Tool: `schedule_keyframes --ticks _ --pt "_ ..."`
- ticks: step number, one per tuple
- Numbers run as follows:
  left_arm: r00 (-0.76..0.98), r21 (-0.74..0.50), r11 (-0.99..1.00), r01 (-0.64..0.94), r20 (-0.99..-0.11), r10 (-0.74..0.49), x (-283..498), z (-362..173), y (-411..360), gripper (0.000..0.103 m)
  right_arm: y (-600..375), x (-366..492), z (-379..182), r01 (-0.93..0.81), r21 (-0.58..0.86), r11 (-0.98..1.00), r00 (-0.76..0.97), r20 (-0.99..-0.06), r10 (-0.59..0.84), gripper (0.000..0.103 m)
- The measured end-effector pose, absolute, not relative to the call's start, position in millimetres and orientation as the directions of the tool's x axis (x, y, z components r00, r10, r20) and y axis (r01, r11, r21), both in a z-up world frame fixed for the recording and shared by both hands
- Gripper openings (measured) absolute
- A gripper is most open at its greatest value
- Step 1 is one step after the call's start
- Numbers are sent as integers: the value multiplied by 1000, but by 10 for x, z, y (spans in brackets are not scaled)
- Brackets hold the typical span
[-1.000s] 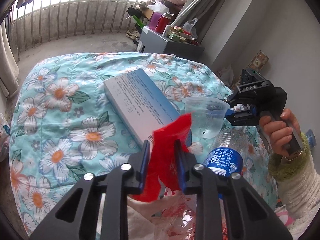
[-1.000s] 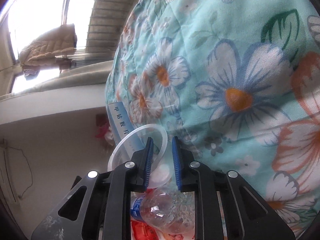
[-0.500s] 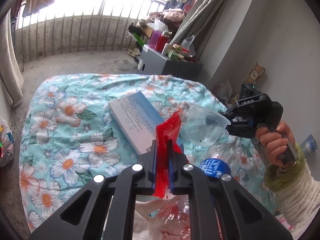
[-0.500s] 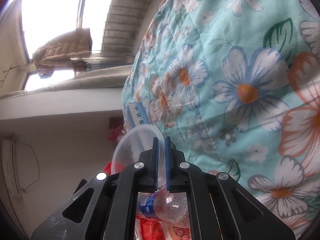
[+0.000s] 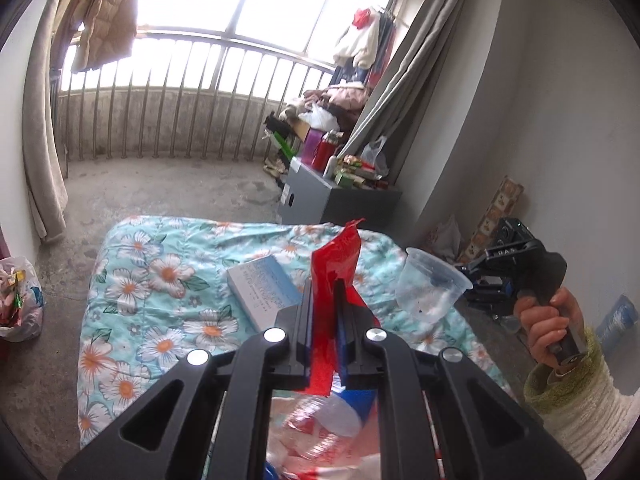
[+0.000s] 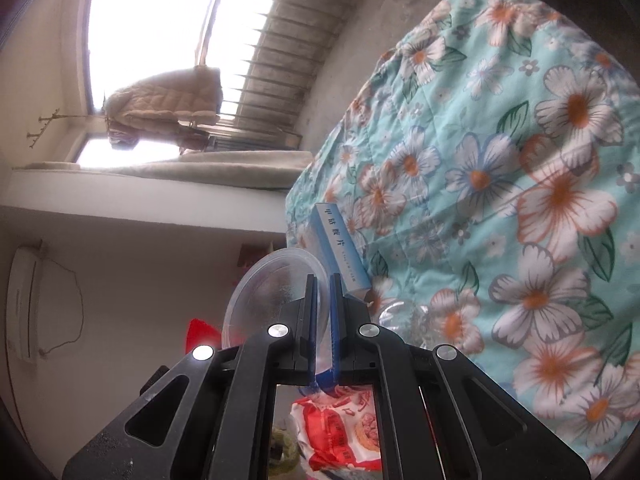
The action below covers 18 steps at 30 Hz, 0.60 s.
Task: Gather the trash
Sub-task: 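Carry the red scrap to the blue wastebasket and open the left tool while the right tool drops the cup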
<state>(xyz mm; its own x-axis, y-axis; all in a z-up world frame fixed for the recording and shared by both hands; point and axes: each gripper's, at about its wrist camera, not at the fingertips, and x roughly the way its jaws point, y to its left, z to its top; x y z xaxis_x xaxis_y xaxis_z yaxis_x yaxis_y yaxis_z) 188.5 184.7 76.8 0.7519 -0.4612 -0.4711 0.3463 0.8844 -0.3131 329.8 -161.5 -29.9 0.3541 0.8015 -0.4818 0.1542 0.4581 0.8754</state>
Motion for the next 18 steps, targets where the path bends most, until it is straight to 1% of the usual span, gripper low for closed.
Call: schedule_keyframes --ticks 7,11,15,18 --pt "755 -348 835 427 -371 -541 1398 1040 1666 9 -1828 2668 -56 113 871 478 433 -476 765 4" --pt "719 -355 796 491 -350 -600 1177 1067 1442 9 -2048 2222 -19 125 875 467 497 -463 734 4" --pt "662 -343 750 566 -353 -661 996 1028 1136 9 -2296 1776 -119 157 887 434 567 -441 696 4" --pt "598 -335 715 614 -394 -698 957 951 834 9 -2537 1466 -254 177 904 390 614 -411 673 4"
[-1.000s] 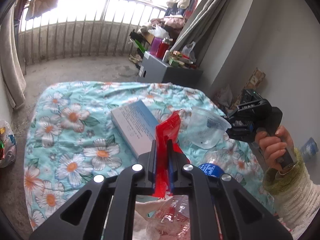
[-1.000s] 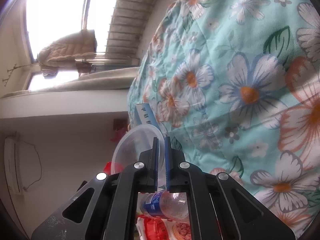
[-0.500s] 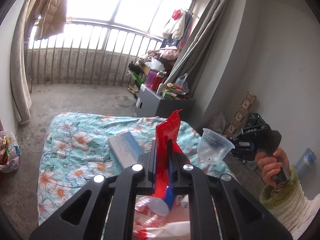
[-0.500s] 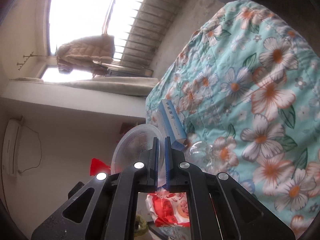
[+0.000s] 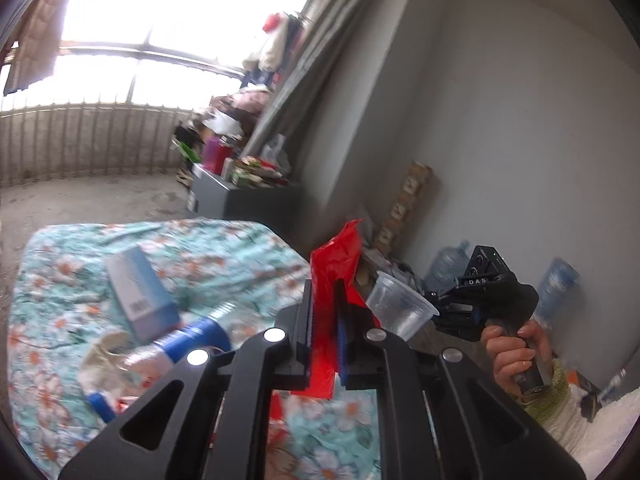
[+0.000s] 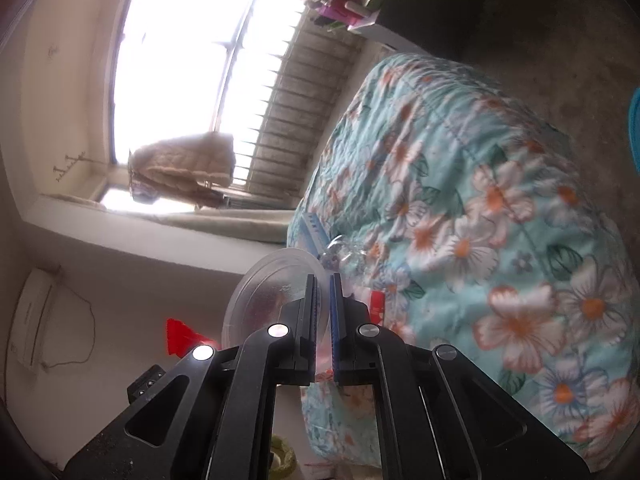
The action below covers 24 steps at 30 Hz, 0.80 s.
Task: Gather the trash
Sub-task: 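Carry the red scrap to the blue wastebasket and open the left tool while the right tool drops the cup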
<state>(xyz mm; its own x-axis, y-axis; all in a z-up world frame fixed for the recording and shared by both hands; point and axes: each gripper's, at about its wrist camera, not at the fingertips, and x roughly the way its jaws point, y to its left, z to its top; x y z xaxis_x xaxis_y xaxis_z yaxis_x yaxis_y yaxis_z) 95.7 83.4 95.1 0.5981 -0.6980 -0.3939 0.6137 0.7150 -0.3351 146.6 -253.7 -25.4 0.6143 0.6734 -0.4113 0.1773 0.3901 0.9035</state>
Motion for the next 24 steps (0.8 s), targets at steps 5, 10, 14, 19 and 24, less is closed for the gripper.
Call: schedule_keyframes --ticks 5,10,14,19,24 --pt "522 -325 685 652 -463 -716 922 774 331 9 -2928 1048 -509 210 928 307 685 -364 631 4" --pt "468 -299 653 696 -502 -728 868 664 -205 9 -3351 722 -726 236 938 254 744 -342 573 4" --pt "405 -303 622 722 -544 -735 899 552 -770 9 -3776 446 -895 304 920 249 786 -390 480 4" --pt "292 -297 574 763 -634 -716 1048 356 -1650 9 -4396 58 -1111 444 858 257 812 -507 290 4" --pt "143 -330 534 779 -735 -663 1317 -41 -2605 9 -4857 -117 -1428 575 788 222 777 -610 154 5"
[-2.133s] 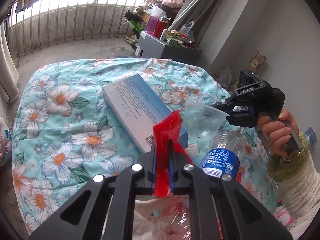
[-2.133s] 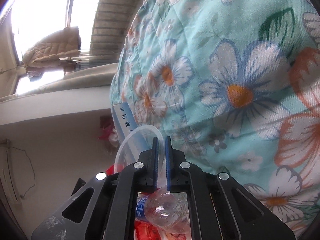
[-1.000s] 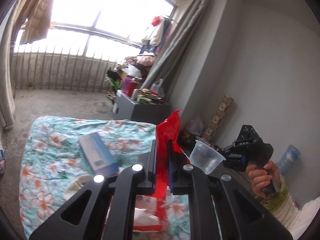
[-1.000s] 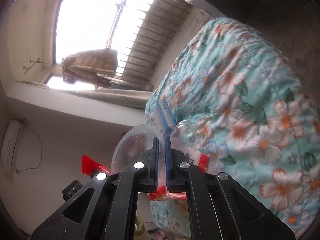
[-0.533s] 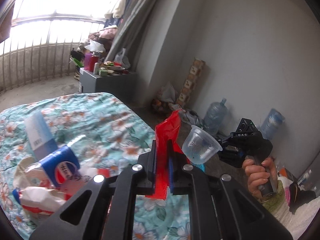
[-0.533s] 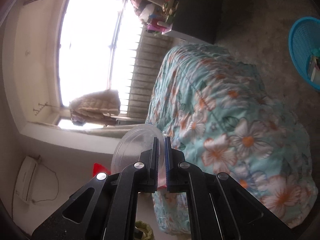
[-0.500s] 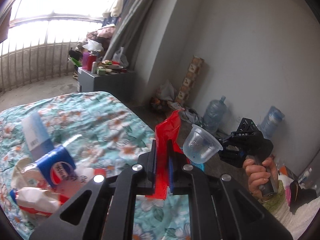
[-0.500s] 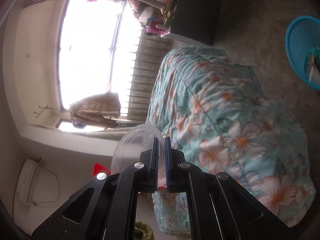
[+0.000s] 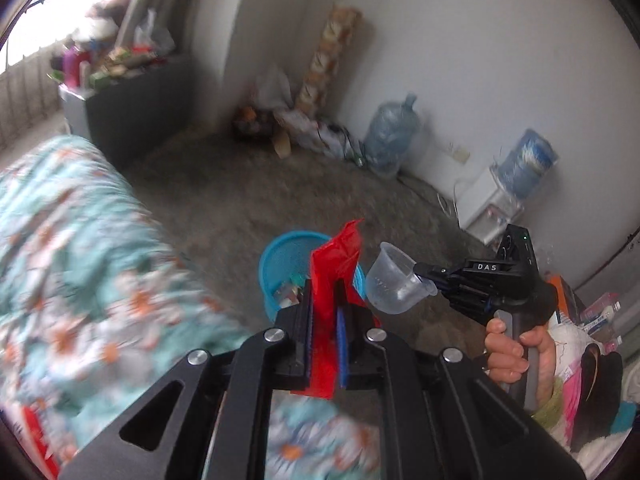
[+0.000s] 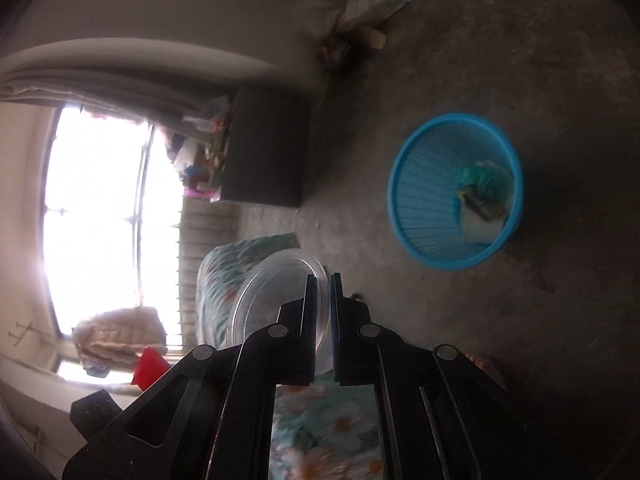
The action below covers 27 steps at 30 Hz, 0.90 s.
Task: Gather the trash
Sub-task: 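Carry the red scrap to the blue wastebasket and open the left tool while the right tool drops the cup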
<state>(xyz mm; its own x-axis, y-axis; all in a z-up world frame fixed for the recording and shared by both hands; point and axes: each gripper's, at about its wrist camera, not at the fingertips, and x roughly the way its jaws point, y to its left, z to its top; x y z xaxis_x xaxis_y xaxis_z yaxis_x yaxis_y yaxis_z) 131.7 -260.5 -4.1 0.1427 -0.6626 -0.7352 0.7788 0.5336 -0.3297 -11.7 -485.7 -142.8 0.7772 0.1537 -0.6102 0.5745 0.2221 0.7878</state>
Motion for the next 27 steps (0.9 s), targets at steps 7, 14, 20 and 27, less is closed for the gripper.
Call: schedule_keyframes --ticks 7,14,20,27 --pt "32 -264 492 830 -857 -514 1576 -738 -3923 9 -5318 -12 -2105 696 710 106 701 -704 114 7" --pt "36 -187 494 849 -913 -407 1868 -1307 -4633 23 -5695 213 -2717 755 656 5 651 -751 110 34" --pt "63 -186 563 805 -917 -393 2059 -1449 -4558 44 -5680 183 -2868 756 651 -59 654 -750 102 47" --pt "138 -187 563 805 -864 -484 1948 -893 -4251 47 -5376 72 -2462 725 688 33 687 -726 40 51"
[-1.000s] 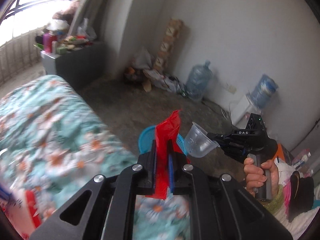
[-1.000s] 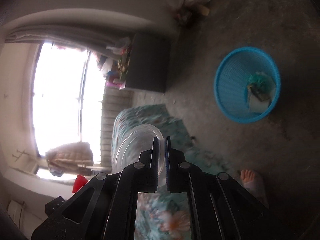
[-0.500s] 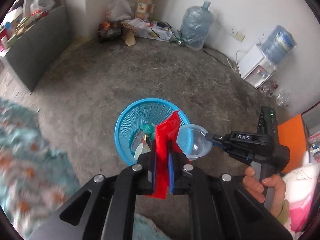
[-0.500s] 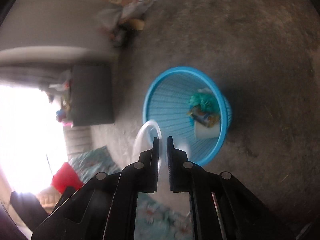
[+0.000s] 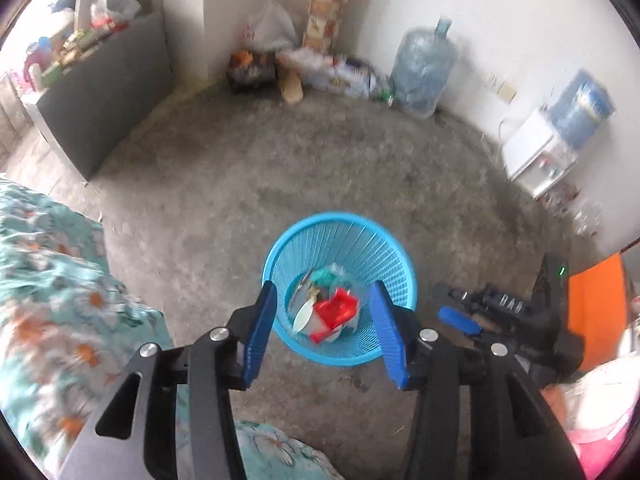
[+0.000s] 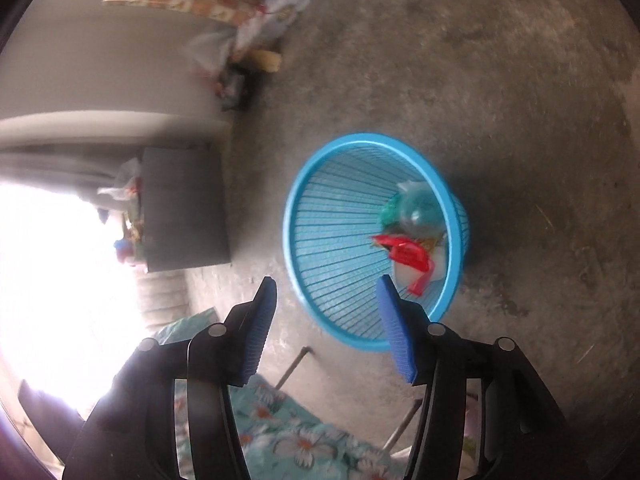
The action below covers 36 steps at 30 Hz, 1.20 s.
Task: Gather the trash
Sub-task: 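Carry the red scrap to the blue wastebasket and open the left tool while the right tool drops the cup, then move both tools back to the bed toward the Pepsi bottle and red-white snack bag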
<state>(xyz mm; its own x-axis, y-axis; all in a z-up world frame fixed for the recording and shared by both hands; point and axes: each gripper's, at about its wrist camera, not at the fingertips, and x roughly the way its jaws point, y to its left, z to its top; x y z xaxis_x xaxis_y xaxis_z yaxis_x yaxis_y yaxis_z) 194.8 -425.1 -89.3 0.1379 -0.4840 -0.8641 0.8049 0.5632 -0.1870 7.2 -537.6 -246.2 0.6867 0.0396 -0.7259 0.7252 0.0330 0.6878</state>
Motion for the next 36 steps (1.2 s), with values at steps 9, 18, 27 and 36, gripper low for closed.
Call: schedule_keyframes --ticks 9,18,27,36 --pt "259 -167 534 828 -732 -630 1332 166 -3333 65 -4703 147 -1414 628 714 311 747 -664 17 62" --pt "430 -91 636 766 -663 -613 739 446 -1991 74 -3868 378 -689 445 676 588 782 -613 114 73" --pt "540 -6 733 680 -673 -506 343 346 -832 76 -3018 710 -503 284 628 725 719 -640 272 78" --pt "633 -23 825 565 -630 -451 91 291 52 77 -2300 950 -408 145 625 767 643 -649 407 78"
